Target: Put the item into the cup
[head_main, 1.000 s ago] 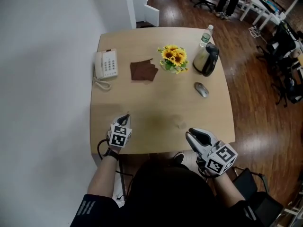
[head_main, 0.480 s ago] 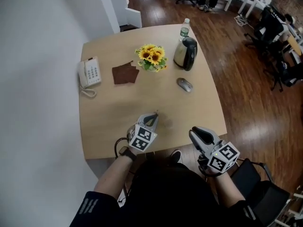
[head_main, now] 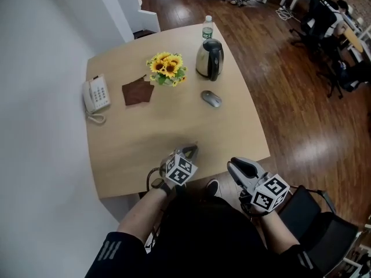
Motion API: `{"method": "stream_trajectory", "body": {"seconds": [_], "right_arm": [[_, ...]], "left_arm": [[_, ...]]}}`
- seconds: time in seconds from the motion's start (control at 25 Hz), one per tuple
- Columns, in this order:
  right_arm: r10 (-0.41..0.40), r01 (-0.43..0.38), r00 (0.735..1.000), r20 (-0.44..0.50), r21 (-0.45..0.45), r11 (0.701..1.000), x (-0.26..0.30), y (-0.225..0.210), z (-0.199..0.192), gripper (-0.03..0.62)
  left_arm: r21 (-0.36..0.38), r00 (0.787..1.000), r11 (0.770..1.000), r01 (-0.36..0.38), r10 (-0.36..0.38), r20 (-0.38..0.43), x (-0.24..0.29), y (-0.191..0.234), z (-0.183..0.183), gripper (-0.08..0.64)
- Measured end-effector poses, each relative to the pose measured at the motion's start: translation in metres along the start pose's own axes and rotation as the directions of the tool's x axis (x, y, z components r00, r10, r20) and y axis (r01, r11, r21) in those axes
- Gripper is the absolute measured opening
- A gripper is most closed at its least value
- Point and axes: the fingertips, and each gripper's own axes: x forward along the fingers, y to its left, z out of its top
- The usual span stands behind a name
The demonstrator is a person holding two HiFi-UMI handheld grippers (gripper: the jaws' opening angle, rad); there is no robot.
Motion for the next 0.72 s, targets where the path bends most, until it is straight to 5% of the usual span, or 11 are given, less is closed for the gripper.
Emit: {"method": "stream_trajectory", "body": {"seconds": [0.16,0.4,0.72], "right_arm": [[0.0,0.0,1.0,0.0,0.013,1.0,-0.007,-0.007,-0.002,0.083],[0.01,-0.01,1.0,-0.005,0.018,1.0,-0.012,-0.015,-0.004,0.083],[0.027,-0.027,0.999,-0.019,0.016,1.0,-0.014,-0.022,-0.003,0.083]], "left_arm": [[-0.015,0.997,0.999,0.03,-0.031,-0.071,0.014,-0.011,-0.017,0.006],[-0.052,0.988,0.996,0.079,-0.085,-0.132,0.023,-0.02,-0.03,0.144],[-0.01,0.971,0.994,0.107,-0.106,-0.215,0.036,-0.029,-0.039,0.199]]}}
